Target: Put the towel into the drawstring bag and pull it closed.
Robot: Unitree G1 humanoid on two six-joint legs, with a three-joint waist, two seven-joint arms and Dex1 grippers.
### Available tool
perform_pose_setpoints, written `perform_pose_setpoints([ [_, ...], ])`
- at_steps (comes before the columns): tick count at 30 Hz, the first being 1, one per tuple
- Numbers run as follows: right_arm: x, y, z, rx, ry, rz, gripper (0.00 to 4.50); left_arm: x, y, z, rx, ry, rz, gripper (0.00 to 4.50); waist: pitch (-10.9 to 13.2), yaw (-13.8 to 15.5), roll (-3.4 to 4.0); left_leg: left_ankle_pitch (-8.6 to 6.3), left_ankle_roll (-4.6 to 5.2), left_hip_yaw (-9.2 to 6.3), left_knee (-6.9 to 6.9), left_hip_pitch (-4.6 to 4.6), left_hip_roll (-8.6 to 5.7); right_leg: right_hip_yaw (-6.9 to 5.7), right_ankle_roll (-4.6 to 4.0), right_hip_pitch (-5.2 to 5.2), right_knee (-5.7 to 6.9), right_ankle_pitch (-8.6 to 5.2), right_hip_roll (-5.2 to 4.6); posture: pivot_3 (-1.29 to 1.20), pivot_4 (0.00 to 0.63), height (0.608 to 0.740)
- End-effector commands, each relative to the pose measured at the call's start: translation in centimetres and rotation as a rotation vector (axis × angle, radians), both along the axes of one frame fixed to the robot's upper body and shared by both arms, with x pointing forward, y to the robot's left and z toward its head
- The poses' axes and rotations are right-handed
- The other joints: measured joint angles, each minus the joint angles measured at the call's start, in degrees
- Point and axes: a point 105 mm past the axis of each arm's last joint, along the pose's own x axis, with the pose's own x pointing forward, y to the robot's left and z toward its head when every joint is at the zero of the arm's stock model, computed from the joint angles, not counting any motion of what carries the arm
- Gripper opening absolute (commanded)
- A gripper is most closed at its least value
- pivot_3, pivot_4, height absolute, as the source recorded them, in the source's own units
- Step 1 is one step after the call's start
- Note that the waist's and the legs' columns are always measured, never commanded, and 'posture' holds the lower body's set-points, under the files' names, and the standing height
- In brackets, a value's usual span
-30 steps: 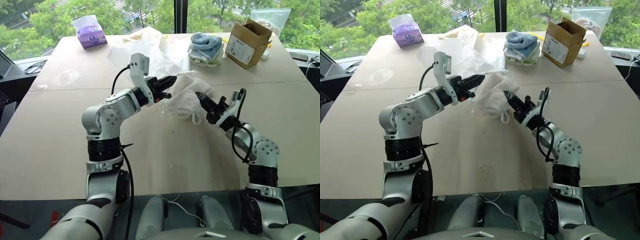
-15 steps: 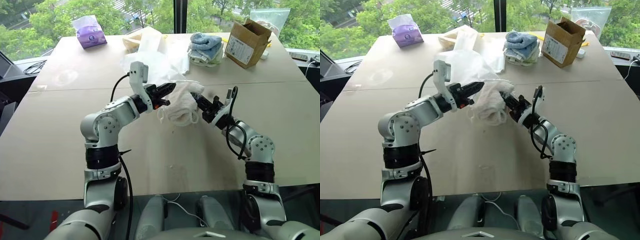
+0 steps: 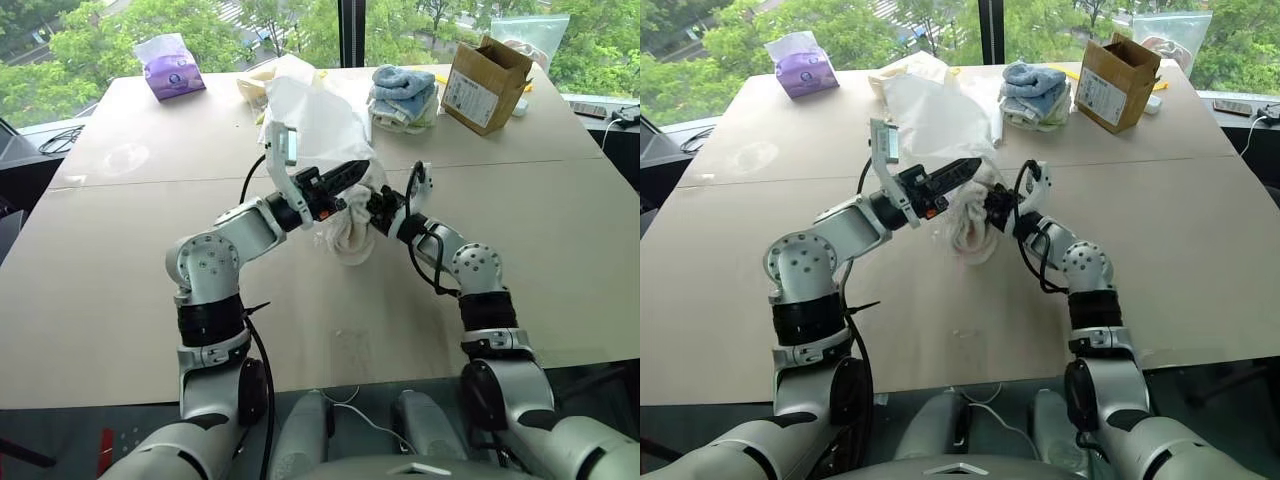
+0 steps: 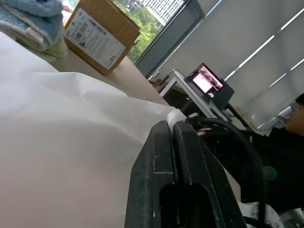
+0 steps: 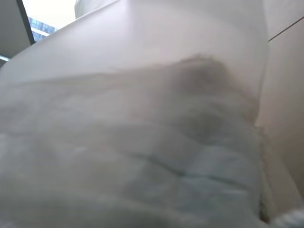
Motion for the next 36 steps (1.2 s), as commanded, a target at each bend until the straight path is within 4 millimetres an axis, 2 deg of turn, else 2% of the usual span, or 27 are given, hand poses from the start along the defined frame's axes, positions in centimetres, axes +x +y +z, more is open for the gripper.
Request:
perform_pose_setpoints([
  [1,1.2,-1.3,2.8,0.107,-0.077,-0.097,0.04,-1.0,-0.3,1.1,-0.019,-0.043,-0.023,0.0,0.0,0.0,0.0,0.0,0.0,0.0,0.0,0.0,0.0,0.0,0.0,0.0,0.01,0.0,0.0,0.0,0.15,0.74],
  [4,2.3,-3.5,4.0,0.222,-0.084,-0.226,0.04,-0.6,0.2,0.6,-0.026,-0.011,0.013,0.0,0.0,0.0,0.0,0.0,-0.01,0.02,0.03,0.02,0.0,0.02,0.0,-0.01,0.07,0.0,0.01,0.0,0.15,0.74],
  [8,1.7,-3.6,5.2,0.269,-0.133,-0.231,0.04,0.2,0.7,-0.5,-0.015,0.034,0.058,0.0,0.0,0.0,0.0,0.01,-0.02,0.02,0.04,0.02,0.01,0.02,0.0,-0.01,0.09,0.0,0.01,0.0,0.15,0.74],
  [12,-0.4,-1.5,7.1,0.205,-0.238,-0.119,1.47,1.0,1.0,-2.1,0.038,0.063,0.099,0.0,0.0,-0.1,0.0,0.01,-0.02,0.05,0.04,0.01,0.01,0.06,0.0,-0.05,0.11,0.0,0.01,0.0,0.15,0.74],
  [13,-0.9,-1.1,7.2,0.185,-0.249,-0.093,2.05,1.1,1.0,-2.3,0.039,0.066,0.103,0.0,0.0,-0.1,0.0,0.02,-0.03,0.06,0.02,0.01,0.01,0.08,0.0,-0.08,0.13,0.0,0.01,0.0,0.15,0.74],
  [15,-1.4,-0.2,6.6,0.08,-0.26,-0.074,2.87,1.3,0.9,-2.5,0.041,0.069,0.103,0.0,0.0,-0.1,0.01,0.03,-0.05,0.06,0.02,0.01,0.02,0.09,0.0,-0.1,0.15,0.0,0.03,0.0,0.15,0.74],
  [18,-2.2,0.7,4.5,-0.117,-0.26,-0.034,4.34,1.6,0.6,-2.7,0.042,0.071,0.101,0.0,0.0,0.0,0.01,0.05,-0.08,0.05,0.02,0.02,0.01,0.09,0.0,-0.1,0.15,0.0,0.03,0.0,0.15,0.74],
  [20,-2.5,0.1,3.2,-0.185,-0.246,-0.046,4.43,1.8,0.5,-2.8,0.04,0.072,0.107,0.0,0.0,0.3,0.0,0.05,-0.08,0.04,0.02,0.0,0.0,0.09,0.0,-0.1,0.15,0.0,0.01,0.0,0.15,0.74],
  [24,-3.5,-2.8,1.9,-0.313,-0.251,-0.068,4.43,2.5,0.6,-2.8,0.022,0.082,0.136,0.0,0.0,0.6,0.0,0.05,-0.08,0.02,0.04,-0.04,-0.03,0.07,0.0,-0.1,0.11,0.0,-0.02,0.0,0.15,0.74],
  [29,-5.3,-6.0,1.9,-0.415,-0.306,-0.071,4.43,2.7,0.6,-2.9,0.017,0.086,0.137,0.0,0.0,0.8,-0.02,0.05,-0.07,0.0,0.03,-0.05,-0.03,0.05,0.0,-0.09,0.09,0.0,-0.01,0.0,0.15,0.74],
  [33,-7.4,-8.5,3.2,-0.389,-0.378,-0.087,4.43,2.7,0.5,-3.1,0.021,0.092,0.13,0.0,0.0,0.5,-0.02,0.04,-0.06,0.04,0.0,-0.04,-0.01,0.1,0.0,-0.09,0.09,0.0,0.02,0.0,0.15,0.74],
  [36,-7.5,-11.3,1.8,-0.423,-0.307,-0.2,4.43,2.7,0.5,-3.2,0.023,0.093,0.129,0.0,0.0,0.6,-0.04,0.03,-0.05,0.04,0.01,-0.03,-0.02,0.1,0.0,-0.07,0.08,0.0,0.02,0.0,0.15,0.74],
])
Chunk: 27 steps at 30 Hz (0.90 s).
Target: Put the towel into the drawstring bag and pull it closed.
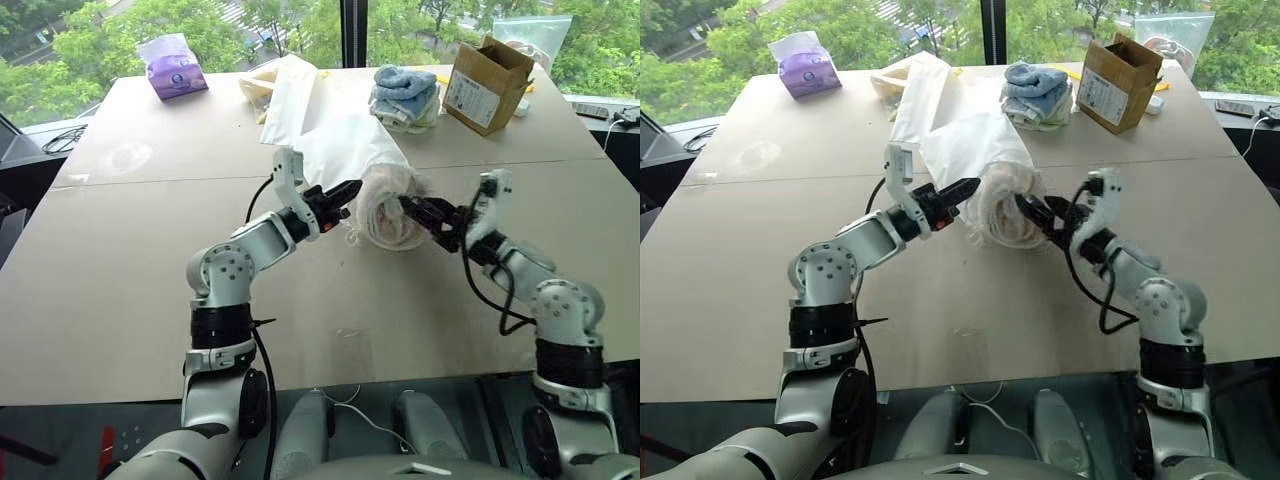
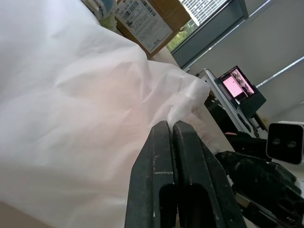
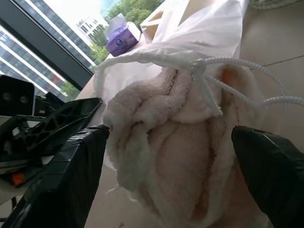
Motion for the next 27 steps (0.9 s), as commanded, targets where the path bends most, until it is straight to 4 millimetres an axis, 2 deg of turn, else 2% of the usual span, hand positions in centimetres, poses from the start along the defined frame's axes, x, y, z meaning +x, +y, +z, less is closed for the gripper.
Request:
perform_pose_setpoints([
  [1,-1.3,-2.6,-0.7,0.003,0.016,-0.083,4.43,0.0,0.0,1.1,-0.006,-0.047,-0.003,0.0,0.0,0.3,-0.02,0.0,0.0,-0.01,0.0,0.0,0.0,-0.01,0.0,0.02,-0.01,0.0,0.0,0.0,0.15,0.74],
  [3,-2.9,-2.6,-2.7,-0.027,0.081,-0.058,4.43,0.0,0.1,1.1,-0.005,-0.047,-0.004,0.0,0.0,0.9,-0.03,0.0,0.01,-0.04,0.0,0.0,0.0,-0.04,0.0,0.05,-0.03,0.0,0.0,0.0,0.15,0.74],
  [6,-4.5,-1.4,-5.0,-0.089,0.141,-0.014,4.43,-0.1,0.1,1.0,-0.004,-0.046,-0.007,0.0,0.0,1.0,-0.02,0.0,0.01,-0.03,-0.02,-0.01,0.0,-0.03,0.0,0.04,-0.05,0.0,0.0,0.0,0.15,0.74],
  [8,-4.3,-0.2,-6.6,-0.194,0.143,-0.017,4.43,-0.1,0.0,0.8,-0.002,-0.042,-0.011,0.0,0.0,0.6,-0.02,0.0,0.01,0.07,-0.02,0.06,0.0,0.1,0.0,0.04,-0.04,0.0,0.02,0.0,0.15,0.74],
  [10,-3.5,0.8,-7.2,-0.255,0.106,-0.045,4.43,-0.2,-0.1,0.7,-0.001,-0.04,-0.016,0.0,0.0,0.4,-0.03,0.02,0.0,0.09,0.0,0.15,0.0,0.15,0.0,0.05,0.0,0.0,0.09,0.0,0.15,0.74],
  [15,-1.0,2.2,-7.5,-0.273,0.039,-0.092,4.43,-0.3,-0.1,0.7,0.003,-0.039,-0.024,0.0,0.0,0.6,-0.04,0.13,-0.16,-0.05,0.02,0.14,0.01,0.04,-0.01,0.07,0.08,0.0,0.15,0.0,0.15,0.74],
  [22,0.8,4.6,-5.2,-0.029,0.005,-0.019,4.43,-0.4,0.2,0.4,0.014,-0.036,-0.027,0.0,0.0,0.9,-0.06,0.13,-0.17,-0.09,0.03,0.11,0.04,0.0,-0.02,0.05,0.06,0.01,0.12,0.0,0.15,0.74],
  [25,1.5,4.9,-4.7,-0.021,-0.014,-0.031,3.63,-0.4,0.2,0.4,0.015,-0.038,-0.027,0.0,0.0,1.0,-0.06,0.13,-0.17,-0.11,0.02,0.09,0.02,-0.02,-0.02,0.05,0.05,0.01,0.08,0.0,0.15,0.74],
  [26,1.7,5.1,-4.4,0.0,-0.014,-0.034,3.29,-0.4,0.2,0.4,0.015,-0.038,-0.027,0.0,0.0,1.0,-0.06,0.13,-0.17,-0.12,0.02,0.09,0.02,-0.02,-0.02,0.05,0.05,0.01,0.07,0.0,0.15,0.74],
  [27,1.8,5.2,-4.1,0.022,-0.014,-0.032,2.75,-0.5,0.2,0.3,0.015,-0.039,-0.027,0.0,0.0,1.0,-0.06,0.13,-0.17,-0.12,0.02,0.08,0.01,-0.03,-0.02,0.05,0.04,0.01,0.06,0.0,0.15,0.74],
])
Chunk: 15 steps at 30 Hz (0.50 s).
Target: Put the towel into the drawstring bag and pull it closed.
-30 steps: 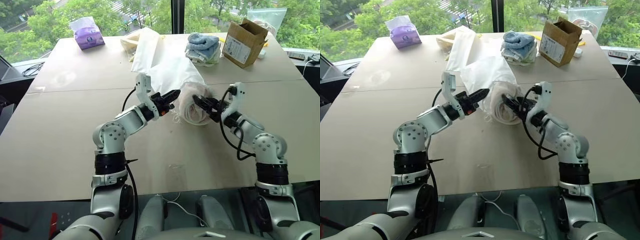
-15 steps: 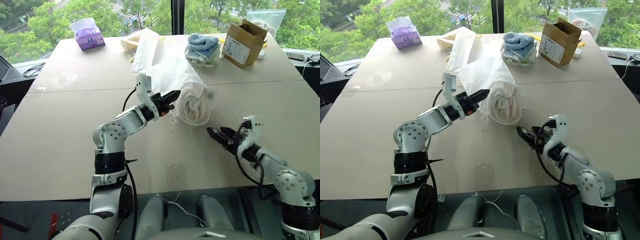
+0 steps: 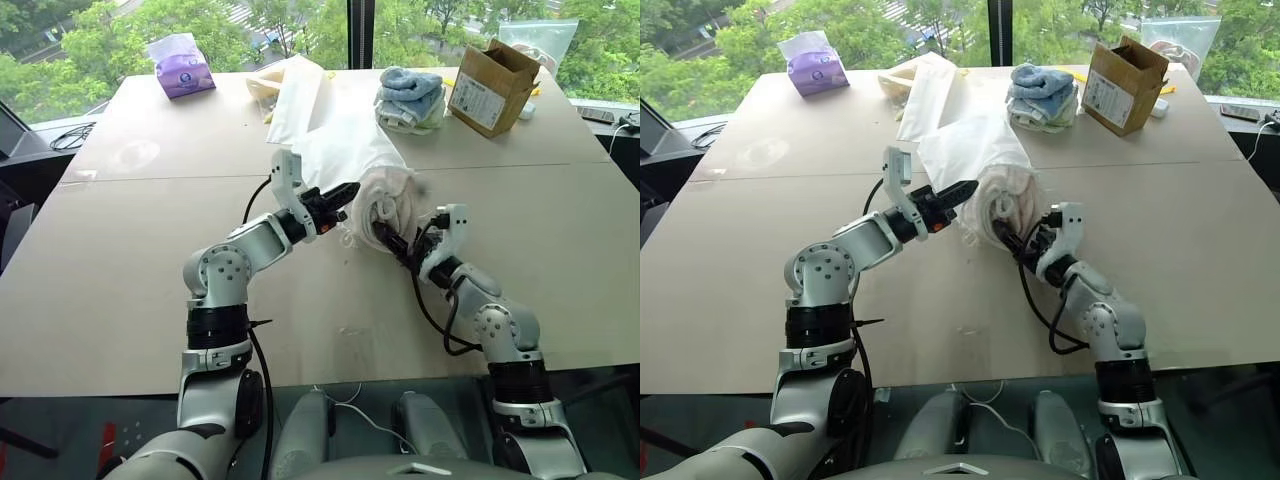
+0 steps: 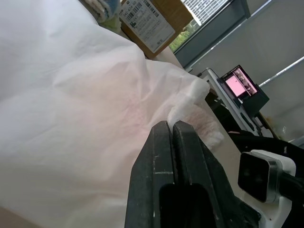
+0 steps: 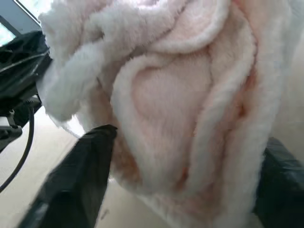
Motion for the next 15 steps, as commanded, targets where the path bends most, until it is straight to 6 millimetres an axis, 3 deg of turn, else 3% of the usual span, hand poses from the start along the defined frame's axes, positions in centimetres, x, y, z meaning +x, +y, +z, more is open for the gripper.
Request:
perform_pose_setpoints([
  [1,0.5,0.0,2.1,0.079,-0.055,-0.01,2.16,-0.4,-0.1,0.6,-0.002,-0.035,-0.017,0.0,0.0,0.0,0.0,0.0,0.0,-0.01,0.0,0.0,0.0,-0.01,0.0,0.0,0.0,0.0,0.0,0.0,0.15,0.74],
  [5,0.7,0.5,2.8,0.078,-0.066,0.003,0.31,-0.7,-0.1,0.7,-0.002,-0.038,-0.021,0.0,0.0,-0.1,0.0,0.0,0.0,-0.03,-0.01,0.0,0.0,-0.03,0.0,0.0,0.0,0.0,0.0,0.0,0.15,0.74],
  [6,0.8,0.6,2.9,0.082,-0.063,0.0,0.03,-0.7,-0.1,0.7,-0.002,-0.039,-0.022,0.0,0.0,-0.1,0.0,0.0,0.0,-0.03,-0.01,0.0,0.0,-0.02,0.0,0.0,0.0,0.0,0.0,0.0,0.15,0.74],
  [15,4.6,1.8,4.7,0.272,0.04,-0.049,0.03,-1.2,-0.9,1.1,-0.024,-0.051,-0.069,0.0,0.0,-0.2,0.01,0.0,-0.01,-0.01,-0.02,0.01,0.0,-0.02,-0.01,-0.02,0.02,0.0,0.0,0.0,0.15,0.74],
])
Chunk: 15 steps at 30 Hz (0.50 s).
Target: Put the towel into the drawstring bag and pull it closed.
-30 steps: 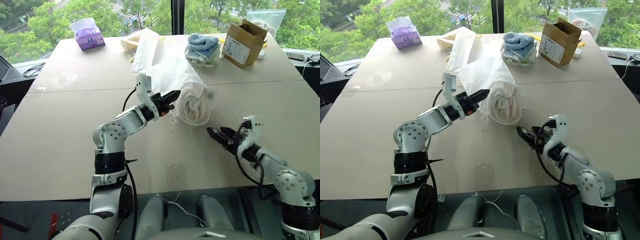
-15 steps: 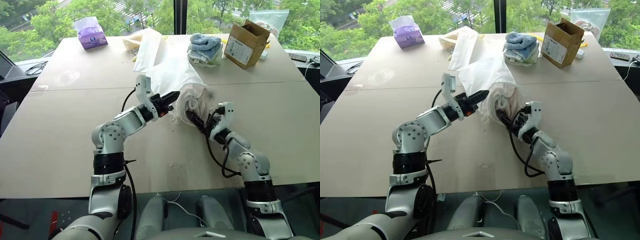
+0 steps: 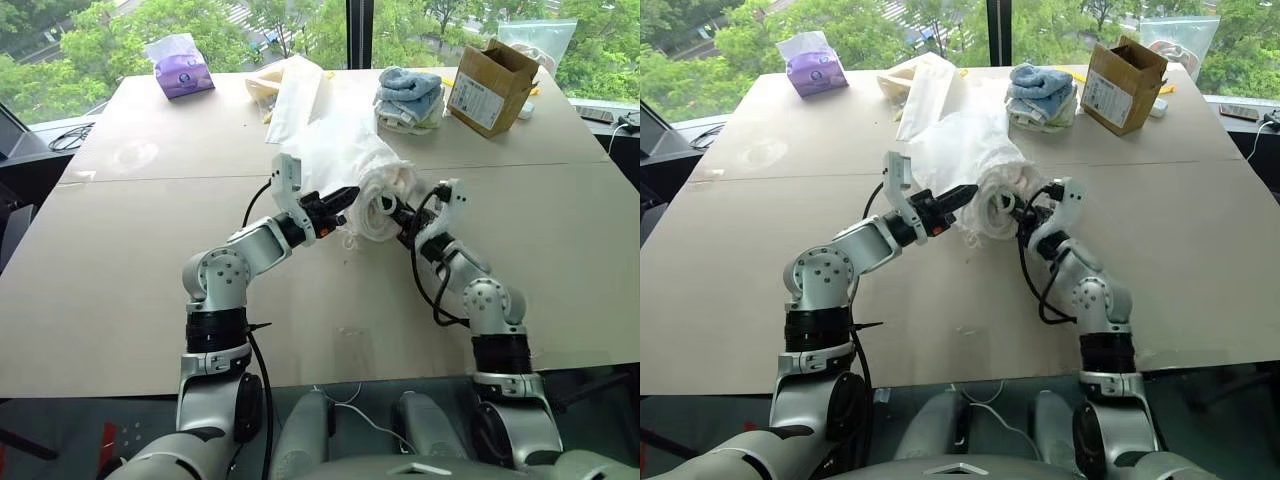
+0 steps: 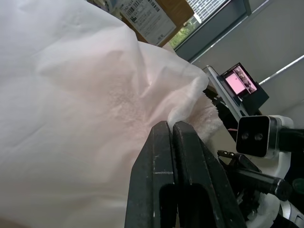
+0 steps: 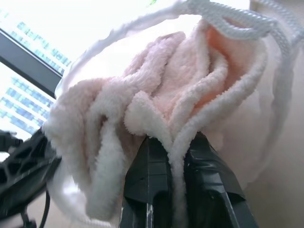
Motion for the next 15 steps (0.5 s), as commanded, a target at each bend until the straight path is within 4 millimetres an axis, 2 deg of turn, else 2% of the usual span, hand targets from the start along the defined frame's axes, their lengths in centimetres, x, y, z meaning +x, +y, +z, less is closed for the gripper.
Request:
perform_pose_setpoints([
  [1,1.9,0.8,2.0,0.098,-0.003,0.0,0.03,-1.0,-1.0,1.7,-0.029,-0.064,-0.069,0.0,0.0,0.0,0.0,0.0,0.0,0.01,0.0,0.0,-0.01,0.01,0.0,-0.01,0.0,0.0,0.0,0.0,0.15,0.74],
  [5,3.9,1.7,3.2,0.156,0.01,0.015,0.03,-1.2,-1.4,1.8,-0.031,-0.067,-0.088,0.0,0.0,0.0,0.01,0.0,0.0,0.01,-0.02,-0.01,0.0,-0.01,-0.01,-0.03,0.02,0.0,0.0,0.0,0.15,0.74],
  [7,4.0,2.9,4.4,0.199,0.002,0.08,0.03,-1.2,-1.3,1.9,-0.032,-0.069,-0.089,0.0,0.0,-0.1,0.01,0.0,0.0,0.05,-0.05,-0.02,-0.01,0.02,-0.01,-0.06,0.02,0.01,-0.01,0.0,0.15,0.74],
  [9,3.4,4.3,4.9,0.223,0.0,0.178,0.03,-1.2,-1.3,2.0,-0.037,-0.074,-0.091,0.0,0.0,-0.3,0.02,0.0,0.0,0.05,-0.07,-0.04,0.0,0.02,-0.01,-0.08,0.01,0.01,-0.02,0.0,0.15,0.74],
  [11,2.7,5.1,4.7,0.23,0.013,0.256,0.03,-1.2,-1.2,2.1,-0.04,-0.077,-0.094,0.0,0.0,-0.5,0.01,0.0,0.0,0.04,-0.09,-0.05,0.0,0.01,-0.01,-0.09,0.01,0.01,-0.02,0.0,0.15,0.74],
  [12,2.4,5.1,4.4,0.233,0.021,0.28,0.03,-1.2,-1.2,2.1,-0.04,-0.078,-0.094,0.0,0.0,-0.6,0.01,0.0,0.0,0.04,-0.1,-0.05,0.0,0.0,-0.01,-0.08,0.01,0.01,-0.02,0.0,0.15,0.74],
  [15,0.0,4.5,4.5,0.306,0.014,0.457,0.03,-1.1,-0.9,2.3,-0.041,-0.083,-0.081,0.0,0.0,-0.5,0.01,0.0,0.0,0.01,-0.09,-0.06,0.0,-0.02,-0.01,-0.07,0.01,0.01,-0.04,0.0,0.15,0.74],
])
